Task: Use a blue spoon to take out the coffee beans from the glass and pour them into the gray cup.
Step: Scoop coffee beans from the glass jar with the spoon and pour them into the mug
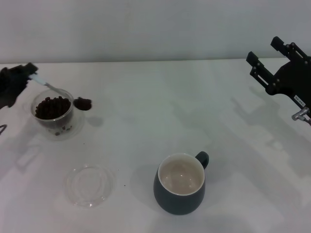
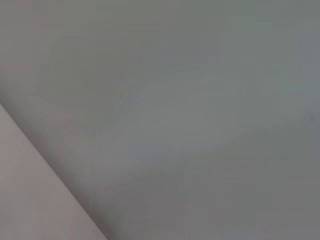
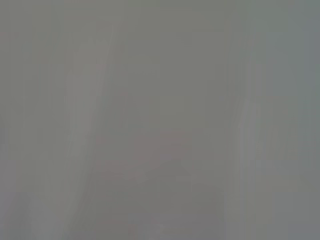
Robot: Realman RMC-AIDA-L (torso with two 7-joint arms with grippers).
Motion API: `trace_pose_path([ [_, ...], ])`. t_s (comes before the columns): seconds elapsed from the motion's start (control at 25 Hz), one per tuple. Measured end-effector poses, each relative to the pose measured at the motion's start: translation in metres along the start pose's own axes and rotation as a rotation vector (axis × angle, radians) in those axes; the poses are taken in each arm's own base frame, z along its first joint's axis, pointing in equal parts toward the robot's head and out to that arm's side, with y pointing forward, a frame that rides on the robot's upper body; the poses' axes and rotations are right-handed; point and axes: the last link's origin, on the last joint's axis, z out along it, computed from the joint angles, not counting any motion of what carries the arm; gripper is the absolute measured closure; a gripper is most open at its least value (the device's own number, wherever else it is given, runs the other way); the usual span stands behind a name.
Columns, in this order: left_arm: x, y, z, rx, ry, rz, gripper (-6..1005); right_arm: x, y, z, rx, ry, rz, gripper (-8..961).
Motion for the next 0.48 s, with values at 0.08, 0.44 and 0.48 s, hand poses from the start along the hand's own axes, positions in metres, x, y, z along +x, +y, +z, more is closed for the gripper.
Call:
trace_pose_path([
  [0.08,-0.006,0.005,0.008,-0.012,-0.028,-0.003,872,0.0,-0.001,0.0,0.002,-0.001,0.0,248],
  [0.44,-0.03,0.03,0.038,-0.08,-0.135,-0.007,872,-0.003,-0.006,0.001,0.018,-0.009,-0.004,249],
  [0.48,-0.033,0.032,0.04,-0.087,-0.143,-0.008,872,-0.003,-0.007,0.001,0.018,-0.009,-0.005,249],
])
